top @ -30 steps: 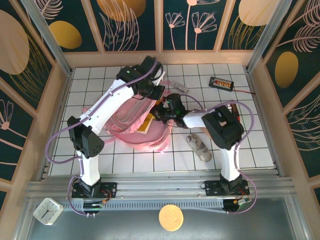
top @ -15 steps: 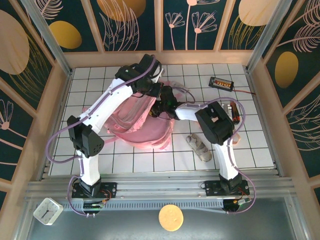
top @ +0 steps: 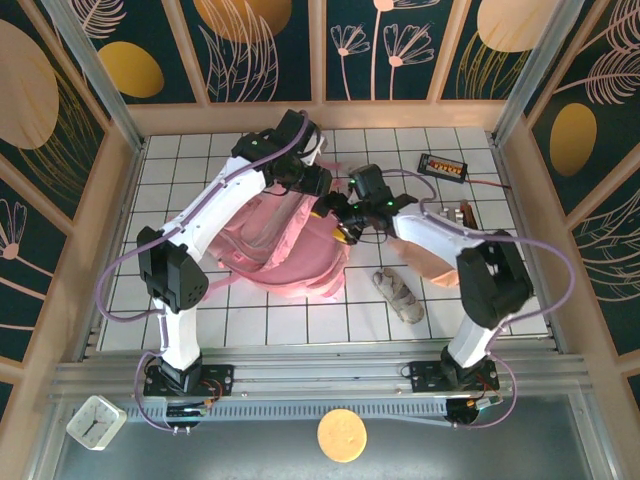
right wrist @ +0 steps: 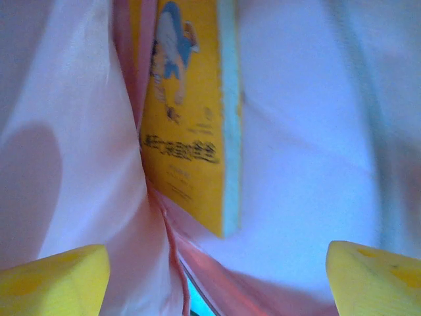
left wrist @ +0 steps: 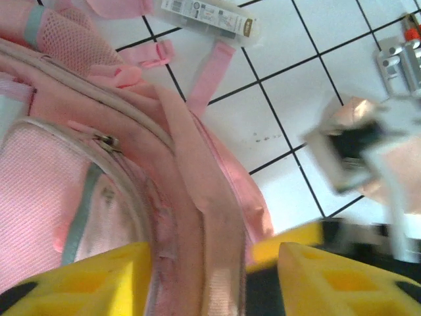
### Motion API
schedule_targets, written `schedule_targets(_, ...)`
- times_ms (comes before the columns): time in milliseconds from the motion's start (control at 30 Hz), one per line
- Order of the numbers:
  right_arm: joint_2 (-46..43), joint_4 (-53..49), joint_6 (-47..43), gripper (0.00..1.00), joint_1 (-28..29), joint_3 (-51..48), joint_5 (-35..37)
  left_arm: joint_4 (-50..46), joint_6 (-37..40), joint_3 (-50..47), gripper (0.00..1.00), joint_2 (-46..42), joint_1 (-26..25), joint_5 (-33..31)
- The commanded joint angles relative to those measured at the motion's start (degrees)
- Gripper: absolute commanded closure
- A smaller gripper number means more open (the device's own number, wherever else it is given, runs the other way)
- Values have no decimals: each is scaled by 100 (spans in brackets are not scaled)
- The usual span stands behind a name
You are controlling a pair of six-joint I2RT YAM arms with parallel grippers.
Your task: Pack the student bag
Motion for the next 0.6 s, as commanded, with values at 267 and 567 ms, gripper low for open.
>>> schedule_targets(267,-1679,-573,-394,1,162,-1403,35,1023,-984,-3190,26,-2507,1028,-314)
schedule_targets(567,-13,270,-525,1,244,-1025,-101,1876,-1472,-6169,18,-4231,3149,414)
